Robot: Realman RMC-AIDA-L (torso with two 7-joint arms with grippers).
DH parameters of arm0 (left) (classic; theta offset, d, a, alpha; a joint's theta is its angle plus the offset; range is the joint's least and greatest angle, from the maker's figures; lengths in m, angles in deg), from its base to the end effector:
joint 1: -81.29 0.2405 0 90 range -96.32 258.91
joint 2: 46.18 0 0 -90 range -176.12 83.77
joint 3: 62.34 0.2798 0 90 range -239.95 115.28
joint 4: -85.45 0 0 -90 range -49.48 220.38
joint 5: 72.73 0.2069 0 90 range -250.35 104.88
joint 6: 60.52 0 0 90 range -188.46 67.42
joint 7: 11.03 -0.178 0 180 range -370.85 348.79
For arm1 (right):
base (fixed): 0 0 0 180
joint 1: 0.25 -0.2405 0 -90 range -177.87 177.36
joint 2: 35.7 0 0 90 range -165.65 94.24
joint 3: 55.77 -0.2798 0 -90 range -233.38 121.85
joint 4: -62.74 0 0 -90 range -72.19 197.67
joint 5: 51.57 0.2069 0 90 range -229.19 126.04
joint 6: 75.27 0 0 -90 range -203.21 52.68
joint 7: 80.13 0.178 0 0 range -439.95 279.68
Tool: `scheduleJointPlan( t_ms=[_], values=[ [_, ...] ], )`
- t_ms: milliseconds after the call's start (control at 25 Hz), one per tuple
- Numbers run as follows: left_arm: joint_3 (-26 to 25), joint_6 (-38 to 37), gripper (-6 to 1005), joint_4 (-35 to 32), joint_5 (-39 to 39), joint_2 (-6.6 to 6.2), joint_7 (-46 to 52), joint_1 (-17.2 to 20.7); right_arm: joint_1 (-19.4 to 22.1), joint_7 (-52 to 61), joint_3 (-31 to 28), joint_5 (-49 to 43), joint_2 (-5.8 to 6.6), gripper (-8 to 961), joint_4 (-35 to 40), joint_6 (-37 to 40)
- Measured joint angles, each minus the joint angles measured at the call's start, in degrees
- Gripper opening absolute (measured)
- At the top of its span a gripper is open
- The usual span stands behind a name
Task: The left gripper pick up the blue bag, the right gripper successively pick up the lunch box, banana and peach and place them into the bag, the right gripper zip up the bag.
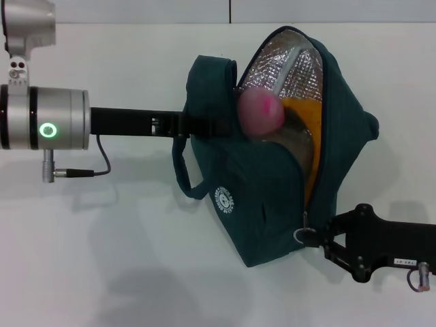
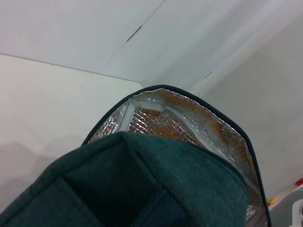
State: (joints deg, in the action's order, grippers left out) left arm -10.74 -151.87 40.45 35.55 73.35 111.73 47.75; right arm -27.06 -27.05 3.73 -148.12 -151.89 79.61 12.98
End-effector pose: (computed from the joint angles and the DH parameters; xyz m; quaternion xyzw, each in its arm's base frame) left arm -0.2046 0.3592 -0.0466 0.8605 0.4452 0.2472 0.0167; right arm 0.2831 0.2843 -0.0927 -0.9500 0.1340 0.2715 0.0762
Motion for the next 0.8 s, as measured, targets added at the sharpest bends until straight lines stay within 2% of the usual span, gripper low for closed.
scheduleJointPlan(
  t_ms=[80, 320, 640, 800],
  values=[
    [0.0, 0.0, 91, 0.0, 0.0, 0.0, 0.0, 0.1, 0.0, 0.0, -0.1, 0.0, 0.0, 131, 0.0, 0.0],
    [0.0, -0.1, 92, 0.0, 0.0, 0.0, 0.0, 0.2, 0.4, -0.1, -0.5, 0.0, 0.11, 6, 0.4, 0.5],
    [-0.2, -0.1, 95, 0.0, 0.0, -0.08, 0.0, 0.4, 3.5, -0.1, -0.9, 0.5, 0.72, 7, 4.1, 4.2],
    [-0.2, 0.0, 96, 0.0, 0.0, -0.09, -0.1, 0.4, 5.6, -1.4, -0.9, 3.7, 0.85, 7, 5.7, 8.1]
  ],
)
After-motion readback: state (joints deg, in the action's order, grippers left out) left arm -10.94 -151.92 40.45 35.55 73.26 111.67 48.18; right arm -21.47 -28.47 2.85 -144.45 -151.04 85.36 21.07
